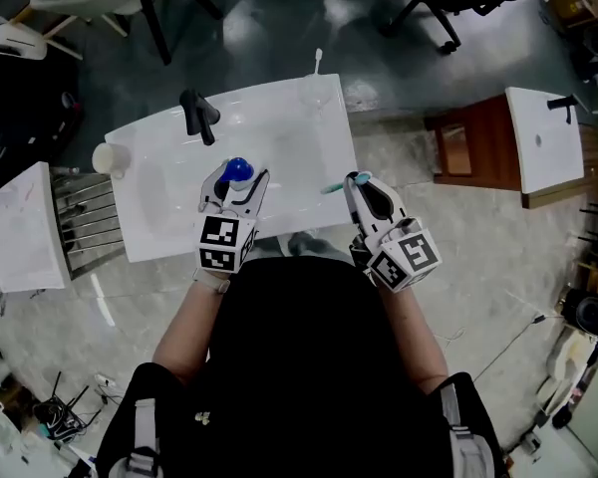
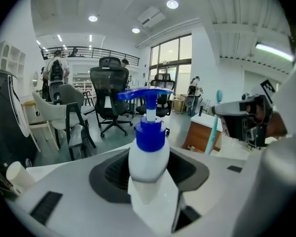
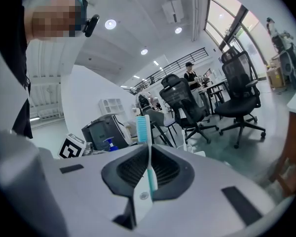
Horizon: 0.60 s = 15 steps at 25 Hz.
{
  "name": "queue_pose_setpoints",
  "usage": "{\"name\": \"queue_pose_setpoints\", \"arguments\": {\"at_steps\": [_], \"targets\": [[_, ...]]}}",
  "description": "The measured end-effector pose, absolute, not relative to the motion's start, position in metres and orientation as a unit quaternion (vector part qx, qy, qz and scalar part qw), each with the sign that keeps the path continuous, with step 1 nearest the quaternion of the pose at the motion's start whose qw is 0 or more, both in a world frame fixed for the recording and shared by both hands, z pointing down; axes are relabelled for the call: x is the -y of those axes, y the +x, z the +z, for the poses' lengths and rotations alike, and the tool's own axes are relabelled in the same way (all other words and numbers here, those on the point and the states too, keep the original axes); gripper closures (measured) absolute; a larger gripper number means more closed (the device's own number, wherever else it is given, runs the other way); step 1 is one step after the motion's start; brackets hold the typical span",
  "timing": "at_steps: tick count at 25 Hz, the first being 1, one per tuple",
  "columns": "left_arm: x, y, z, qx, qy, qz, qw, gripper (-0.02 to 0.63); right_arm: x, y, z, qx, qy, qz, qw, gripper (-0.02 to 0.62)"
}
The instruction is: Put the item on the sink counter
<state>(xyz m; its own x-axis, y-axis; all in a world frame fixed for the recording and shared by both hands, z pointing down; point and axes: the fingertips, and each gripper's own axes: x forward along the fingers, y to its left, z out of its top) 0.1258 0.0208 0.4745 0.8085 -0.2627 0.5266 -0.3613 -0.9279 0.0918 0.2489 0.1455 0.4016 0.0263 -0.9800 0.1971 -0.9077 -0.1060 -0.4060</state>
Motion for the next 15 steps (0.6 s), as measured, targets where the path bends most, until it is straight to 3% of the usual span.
{"name": "queue_pose_setpoints", "arguments": {"at_steps": [15], "targets": [[0.046, 0.194, 0.540, 0.133, 0.950, 0.269, 0.086, 0.385, -0.173, 0.244, 0.417, -0.538, -0.804, -0.243, 0.067, 0.554]]}}
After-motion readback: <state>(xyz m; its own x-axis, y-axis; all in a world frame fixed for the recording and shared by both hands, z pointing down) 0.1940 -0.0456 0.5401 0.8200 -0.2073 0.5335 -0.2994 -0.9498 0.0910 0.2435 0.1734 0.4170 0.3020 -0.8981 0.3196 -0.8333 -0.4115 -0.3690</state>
